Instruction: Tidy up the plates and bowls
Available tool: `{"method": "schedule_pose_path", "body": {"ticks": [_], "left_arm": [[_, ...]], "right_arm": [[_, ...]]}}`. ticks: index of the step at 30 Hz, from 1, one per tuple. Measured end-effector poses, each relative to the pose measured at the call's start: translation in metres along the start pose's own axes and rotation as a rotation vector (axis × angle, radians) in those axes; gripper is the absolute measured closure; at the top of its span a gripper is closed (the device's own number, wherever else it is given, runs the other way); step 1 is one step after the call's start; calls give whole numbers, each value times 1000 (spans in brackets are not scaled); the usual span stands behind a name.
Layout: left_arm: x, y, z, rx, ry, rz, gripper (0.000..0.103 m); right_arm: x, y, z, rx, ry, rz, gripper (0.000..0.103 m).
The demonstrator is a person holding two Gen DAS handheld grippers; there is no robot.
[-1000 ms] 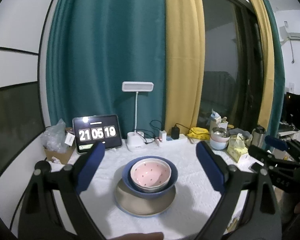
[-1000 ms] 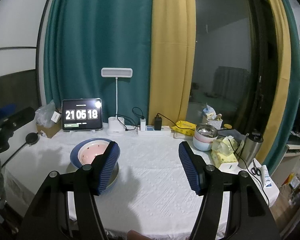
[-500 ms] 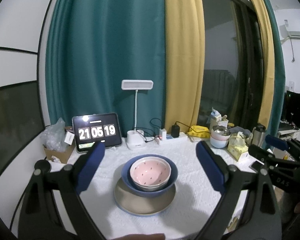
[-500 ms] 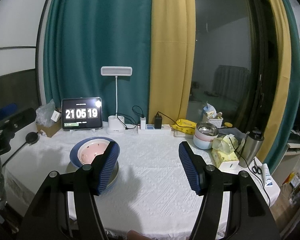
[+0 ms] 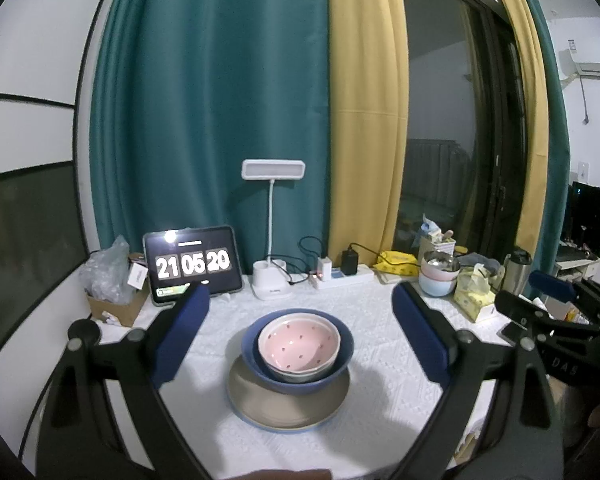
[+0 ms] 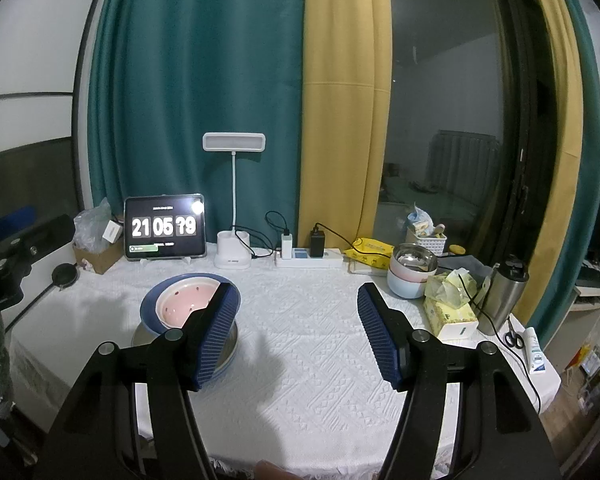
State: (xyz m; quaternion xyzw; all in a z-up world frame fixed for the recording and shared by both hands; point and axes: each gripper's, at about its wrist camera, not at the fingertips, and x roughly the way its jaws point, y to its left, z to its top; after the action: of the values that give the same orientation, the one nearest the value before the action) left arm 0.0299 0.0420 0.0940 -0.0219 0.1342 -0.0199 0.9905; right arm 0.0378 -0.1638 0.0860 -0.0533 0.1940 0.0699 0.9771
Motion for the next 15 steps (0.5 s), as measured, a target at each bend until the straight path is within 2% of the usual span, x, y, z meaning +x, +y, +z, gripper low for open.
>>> {"method": "schedule_pose_path", "body": {"ticks": [15], "left_arm": [[0, 1, 0, 0, 1, -1, 9]], "right_arm": [[0, 1, 0, 0, 1, -1, 37]]}}
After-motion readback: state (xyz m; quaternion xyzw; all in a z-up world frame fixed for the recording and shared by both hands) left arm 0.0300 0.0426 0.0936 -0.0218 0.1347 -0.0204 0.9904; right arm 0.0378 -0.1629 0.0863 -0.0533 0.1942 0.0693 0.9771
